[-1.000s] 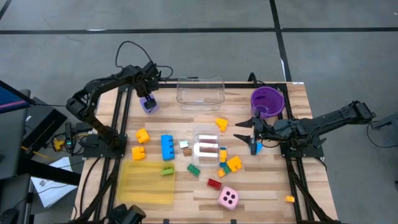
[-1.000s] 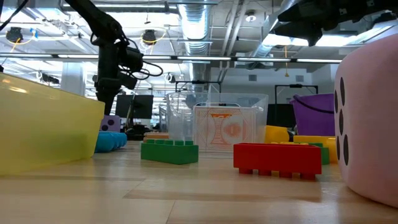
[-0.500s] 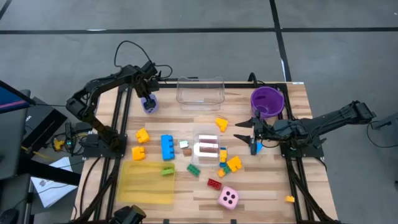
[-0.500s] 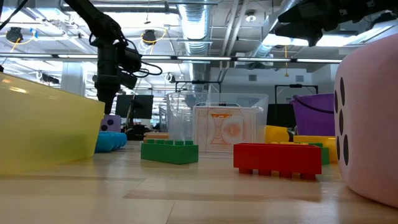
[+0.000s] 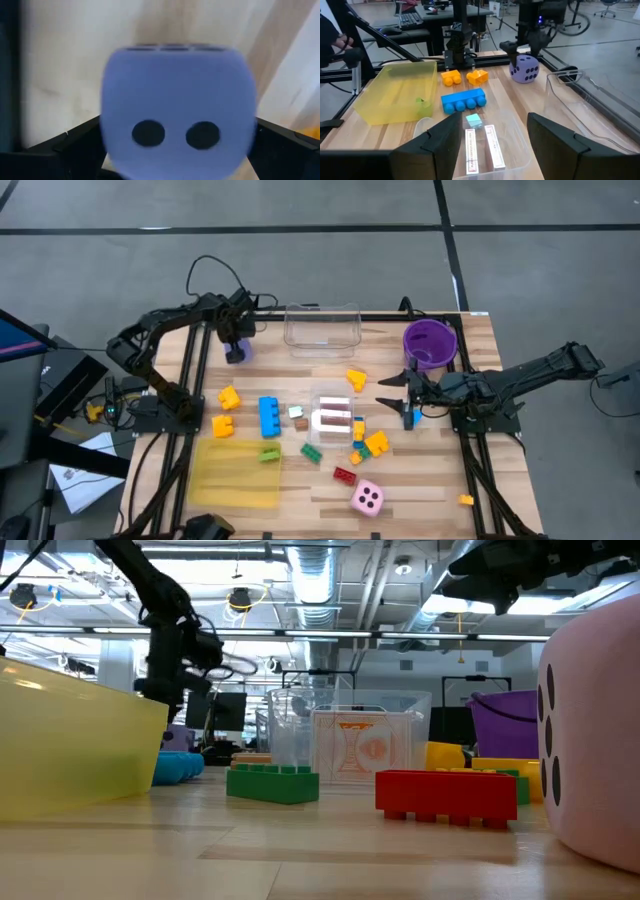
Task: Pick & Place Toys
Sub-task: Put the violet die into the top transparent bin
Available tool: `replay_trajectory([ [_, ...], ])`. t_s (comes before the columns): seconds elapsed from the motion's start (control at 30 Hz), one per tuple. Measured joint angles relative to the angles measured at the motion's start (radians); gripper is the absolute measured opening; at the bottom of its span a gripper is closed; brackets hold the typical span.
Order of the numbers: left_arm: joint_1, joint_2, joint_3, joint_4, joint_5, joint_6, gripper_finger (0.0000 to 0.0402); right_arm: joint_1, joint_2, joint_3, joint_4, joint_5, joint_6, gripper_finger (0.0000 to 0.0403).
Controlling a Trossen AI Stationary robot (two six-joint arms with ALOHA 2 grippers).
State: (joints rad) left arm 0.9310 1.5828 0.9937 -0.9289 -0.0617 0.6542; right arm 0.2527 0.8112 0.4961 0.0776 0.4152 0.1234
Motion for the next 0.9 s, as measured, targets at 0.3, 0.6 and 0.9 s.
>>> replay_trajectory([
  [0.3, -0.017, 0.001, -0.043, 0.074, 0.002, 0.000, 0.0400, 0.000, 0.000, 0.000, -0.013, 0.000, -0.003, 0.0217],
  [0.6, -0.039, 0.000, -0.042, 0.073, -0.001, 0.001, 0.0363, 0.000, 0.000, 0.000, -0.013, 0.000, -0.002, 0.0217],
  [0.9, -0.100, -0.024, -0.037, 0.048, 0.002, -0.004, 0.0360, -0.001, 0.000, 0.000, -0.012, 0.002, -0.002, 0.0217],
])
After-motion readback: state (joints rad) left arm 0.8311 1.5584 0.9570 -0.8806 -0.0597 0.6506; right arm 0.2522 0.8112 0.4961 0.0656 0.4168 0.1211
